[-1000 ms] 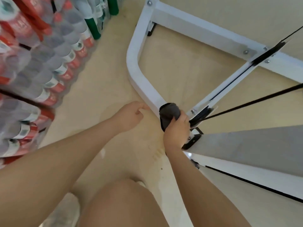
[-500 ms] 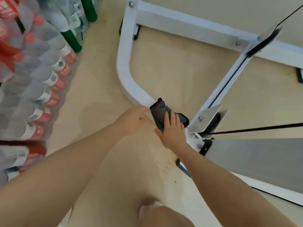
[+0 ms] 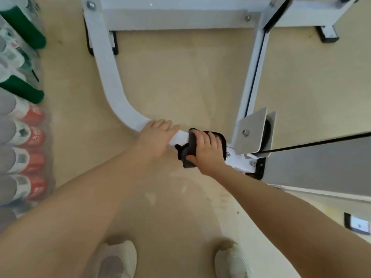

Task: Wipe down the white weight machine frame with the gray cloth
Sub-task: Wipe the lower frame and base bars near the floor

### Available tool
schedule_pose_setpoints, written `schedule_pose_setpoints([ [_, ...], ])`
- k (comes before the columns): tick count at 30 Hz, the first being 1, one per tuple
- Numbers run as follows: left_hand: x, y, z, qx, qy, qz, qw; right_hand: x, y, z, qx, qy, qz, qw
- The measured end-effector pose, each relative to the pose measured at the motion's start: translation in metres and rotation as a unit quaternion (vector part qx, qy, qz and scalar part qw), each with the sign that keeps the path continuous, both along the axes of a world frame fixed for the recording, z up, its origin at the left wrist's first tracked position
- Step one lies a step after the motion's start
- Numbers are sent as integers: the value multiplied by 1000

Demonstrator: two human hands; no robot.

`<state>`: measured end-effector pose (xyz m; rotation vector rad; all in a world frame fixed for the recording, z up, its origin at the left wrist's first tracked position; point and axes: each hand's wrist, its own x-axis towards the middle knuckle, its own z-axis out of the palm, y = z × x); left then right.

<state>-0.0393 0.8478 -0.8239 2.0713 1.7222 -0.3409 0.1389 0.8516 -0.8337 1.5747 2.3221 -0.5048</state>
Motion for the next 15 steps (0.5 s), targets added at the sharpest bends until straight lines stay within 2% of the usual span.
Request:
schedule_pose_setpoints([
  [6,-6,10,-8,49,-27,-28,998,-42,0,-14,26,-6,21,999],
  [9,-5,8,-11,68,-26,-33,997,-21,1,-7,23,-22,42,999],
  [13,-6,8,-12,82,-38,-35,995,25,-19,3,48,-111,32,992],
  [15,-6,7,-12,83,-39,-36,995,19,-28,1,41,-124,3,991],
])
